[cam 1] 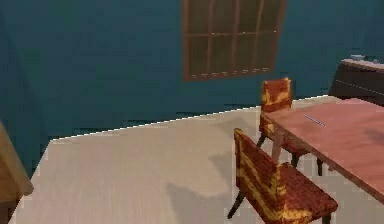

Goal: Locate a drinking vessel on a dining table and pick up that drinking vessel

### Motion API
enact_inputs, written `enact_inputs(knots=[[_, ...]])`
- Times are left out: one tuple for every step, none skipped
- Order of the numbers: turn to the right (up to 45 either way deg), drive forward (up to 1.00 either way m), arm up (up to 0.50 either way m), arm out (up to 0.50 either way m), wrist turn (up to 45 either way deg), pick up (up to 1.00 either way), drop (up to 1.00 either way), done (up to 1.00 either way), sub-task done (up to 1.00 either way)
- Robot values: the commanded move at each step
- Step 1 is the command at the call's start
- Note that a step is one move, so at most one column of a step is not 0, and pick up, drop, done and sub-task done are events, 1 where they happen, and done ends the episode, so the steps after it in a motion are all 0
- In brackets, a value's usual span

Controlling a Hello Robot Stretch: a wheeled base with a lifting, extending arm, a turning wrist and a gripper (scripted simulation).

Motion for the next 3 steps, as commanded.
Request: enact_inputs(knots=[[-3.0, 0.00, 0.00, 0.00, 0.0, 0.00, 0.00, 0.00, 0.00], [45.0, 0.00, 0.00, 0.00, 0.0, 0.00, 0.00, 0.00, 0.00], [45.0, 0.00, 0.00, 0.00, 0.0, 0.00, 0.00, 0.00, 0.00]])
